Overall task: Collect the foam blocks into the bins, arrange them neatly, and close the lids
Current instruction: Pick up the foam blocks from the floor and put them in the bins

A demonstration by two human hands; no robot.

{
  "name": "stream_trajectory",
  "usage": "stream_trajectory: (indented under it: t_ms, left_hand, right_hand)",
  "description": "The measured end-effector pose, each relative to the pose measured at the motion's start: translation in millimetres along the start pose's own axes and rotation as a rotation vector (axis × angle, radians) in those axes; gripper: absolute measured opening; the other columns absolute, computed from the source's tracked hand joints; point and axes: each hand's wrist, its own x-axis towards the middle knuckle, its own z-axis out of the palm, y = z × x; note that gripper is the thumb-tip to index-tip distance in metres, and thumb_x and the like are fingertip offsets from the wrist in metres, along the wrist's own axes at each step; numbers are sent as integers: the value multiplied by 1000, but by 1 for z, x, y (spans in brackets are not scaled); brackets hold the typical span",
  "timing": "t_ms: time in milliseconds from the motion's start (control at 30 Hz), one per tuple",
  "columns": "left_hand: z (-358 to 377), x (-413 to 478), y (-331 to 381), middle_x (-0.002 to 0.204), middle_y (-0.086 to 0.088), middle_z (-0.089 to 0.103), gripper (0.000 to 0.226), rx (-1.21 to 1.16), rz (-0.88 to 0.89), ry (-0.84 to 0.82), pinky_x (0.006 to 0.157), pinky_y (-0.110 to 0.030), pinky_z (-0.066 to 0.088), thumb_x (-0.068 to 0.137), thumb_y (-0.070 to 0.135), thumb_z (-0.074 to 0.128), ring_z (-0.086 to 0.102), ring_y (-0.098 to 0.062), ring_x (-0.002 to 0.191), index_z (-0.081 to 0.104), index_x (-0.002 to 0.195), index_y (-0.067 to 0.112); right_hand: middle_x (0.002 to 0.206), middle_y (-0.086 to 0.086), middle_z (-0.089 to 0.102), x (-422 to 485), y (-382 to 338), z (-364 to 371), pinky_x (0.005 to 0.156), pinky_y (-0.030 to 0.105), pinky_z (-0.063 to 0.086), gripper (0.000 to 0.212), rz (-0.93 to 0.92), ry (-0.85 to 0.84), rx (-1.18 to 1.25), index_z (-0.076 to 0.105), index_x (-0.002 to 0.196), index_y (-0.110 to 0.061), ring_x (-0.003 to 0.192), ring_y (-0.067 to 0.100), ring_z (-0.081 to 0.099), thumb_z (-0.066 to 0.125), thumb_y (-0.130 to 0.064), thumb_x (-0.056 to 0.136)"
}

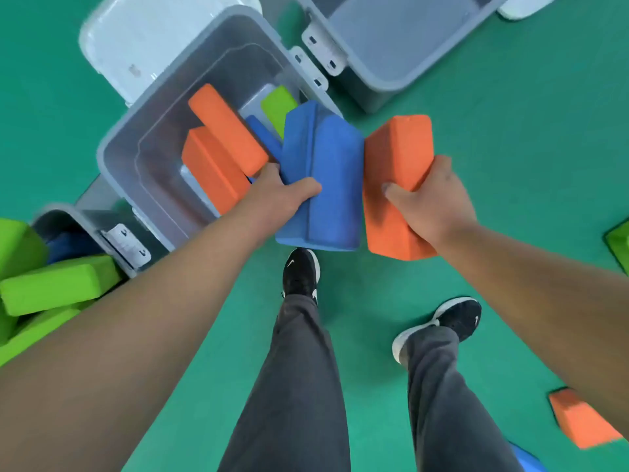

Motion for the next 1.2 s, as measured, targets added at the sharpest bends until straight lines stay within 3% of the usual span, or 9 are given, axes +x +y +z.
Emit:
stream_trajectory:
  t_ms: [133,333,633,733,833,933,1000,1067,1200]
  left_hand:
    - [-69,-21,-16,120,10,64,57,-176,20,87,79,-30,50,85,45,76,66,-10,105,52,132,24]
    - [-152,-25,-62,117,16,61,61,-186,-20,309,84,-34,49,83,52,77,63,-9,105,49,132,28]
    - [-189,-1,-138,135,-9,58,83,-22,-184,597,87,-40,47,80,62,77,60,-33,118,46,136,9]
    - [-180,10,-153,140,-12,54,87,-5,-243,519,96,-45,49,83,66,73,58,-37,123,44,138,6]
    - [-167,15,-159,131,-8,59,73,24,-264,390,81,-34,43,90,56,72,58,-29,104,44,138,7]
    - [-150,17,-158,120,-12,63,55,111,-268,280,67,-34,39,95,42,65,54,-24,88,47,135,8]
    - [-134,17,-153,99,-6,59,33,143,-246,209,61,-33,41,97,37,61,54,-20,81,52,118,15]
    - [-118,15,-144,84,3,54,13,170,-204,172,64,-32,41,95,33,58,55,-19,77,53,93,21]
    - [-81,13,-116,100,-5,71,20,217,-160,82,72,-32,51,94,33,55,67,-28,92,67,104,19]
  right_hand:
    - [120,10,64,-8,-79,-11,81,42,47,69,-112,-6,-27,44,117,-18,110,35,64,67,-69,78]
    - [116,1,59,-7,-181,17,83,38,43,72,-278,-88,8,46,127,-18,107,28,60,70,-67,81]
    - [118,-3,58,-2,-254,107,88,36,45,76,-417,-278,-17,45,137,-16,102,21,56,73,-61,83]
    - [134,10,55,2,-251,131,99,45,48,74,-394,-266,-138,46,138,-8,118,32,58,71,-54,86]
    - [140,16,44,3,-234,139,94,46,47,61,-341,-258,-326,42,139,-3,119,41,55,62,-37,93]
    - [142,17,42,4,-204,135,94,44,45,54,-353,-290,-422,43,140,-2,121,39,52,58,-29,95]
    - [144,16,41,9,-181,128,90,41,47,53,-344,-305,-436,46,141,-4,114,38,54,57,-27,94]
    - [146,14,40,13,-158,117,88,40,48,54,-329,-313,-447,46,144,-6,113,37,57,56,-28,96]
    - [144,15,43,24,-117,91,85,39,48,55,-241,-293,-440,48,145,-7,110,37,59,54,-32,96]
